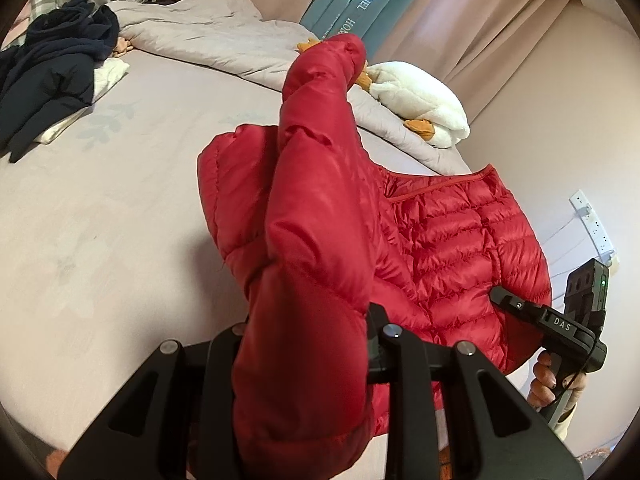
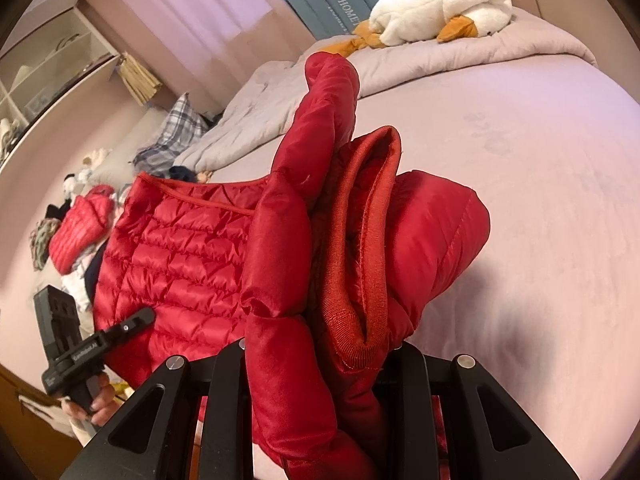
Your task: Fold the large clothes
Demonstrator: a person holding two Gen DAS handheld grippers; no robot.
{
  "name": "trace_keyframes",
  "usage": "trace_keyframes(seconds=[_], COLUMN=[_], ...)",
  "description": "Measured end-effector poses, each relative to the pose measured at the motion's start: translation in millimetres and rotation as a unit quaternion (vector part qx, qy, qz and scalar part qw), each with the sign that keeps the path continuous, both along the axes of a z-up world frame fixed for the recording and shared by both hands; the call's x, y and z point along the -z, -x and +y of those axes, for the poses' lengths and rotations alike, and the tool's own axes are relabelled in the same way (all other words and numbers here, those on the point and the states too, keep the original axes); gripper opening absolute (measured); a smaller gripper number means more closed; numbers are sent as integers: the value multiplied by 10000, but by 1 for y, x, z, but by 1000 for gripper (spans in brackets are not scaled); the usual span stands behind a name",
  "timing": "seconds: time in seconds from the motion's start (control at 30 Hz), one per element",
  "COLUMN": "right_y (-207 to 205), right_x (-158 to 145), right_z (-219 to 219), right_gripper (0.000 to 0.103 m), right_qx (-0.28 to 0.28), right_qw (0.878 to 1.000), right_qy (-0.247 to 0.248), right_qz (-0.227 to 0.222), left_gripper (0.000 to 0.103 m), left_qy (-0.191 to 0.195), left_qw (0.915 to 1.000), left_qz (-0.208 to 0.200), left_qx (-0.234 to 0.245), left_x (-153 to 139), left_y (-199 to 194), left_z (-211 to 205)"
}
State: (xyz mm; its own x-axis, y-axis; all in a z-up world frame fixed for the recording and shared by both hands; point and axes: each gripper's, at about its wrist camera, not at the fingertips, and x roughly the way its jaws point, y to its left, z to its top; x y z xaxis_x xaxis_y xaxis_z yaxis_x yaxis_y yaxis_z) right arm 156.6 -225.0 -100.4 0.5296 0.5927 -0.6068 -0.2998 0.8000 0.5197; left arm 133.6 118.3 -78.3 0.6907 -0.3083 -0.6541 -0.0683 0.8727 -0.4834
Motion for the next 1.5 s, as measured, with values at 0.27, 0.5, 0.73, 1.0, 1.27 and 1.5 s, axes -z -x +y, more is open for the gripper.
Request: trace_keyframes(seconds=[0.27,0.5,0.73,1.0,1.27,1.5], right_y=[-25,-32,-37,-42,-31,-3], right_x=[19,46,62,70,67,37], right_z=[3,-3,-8,-7,-23,-34], right_gripper=[27,27,31,60,87,87], right_qx=[203,364,520,815,1266,1718], right_qw=[9998,9984,9960,9919,9846,9741], right_qy=[19,35,50,373,804,1438], right_qz=[32,422,726,900,897,306], left_gripper=[27,28,34,64,83,92], left_qy=[-17,-67,-131,-253,-211,-313], left_qw=[9999,9982,9955,9918,9911,9934], left_qz=[141,535,855,1108,1065,693], left_qx=[-86,-266,-375,-581,-767,-863], left_x=[22,50,72,85,71,41], left_y=[-26,-29,-30,-24,0,23], left_z=[-2,0,4,10,25,24])
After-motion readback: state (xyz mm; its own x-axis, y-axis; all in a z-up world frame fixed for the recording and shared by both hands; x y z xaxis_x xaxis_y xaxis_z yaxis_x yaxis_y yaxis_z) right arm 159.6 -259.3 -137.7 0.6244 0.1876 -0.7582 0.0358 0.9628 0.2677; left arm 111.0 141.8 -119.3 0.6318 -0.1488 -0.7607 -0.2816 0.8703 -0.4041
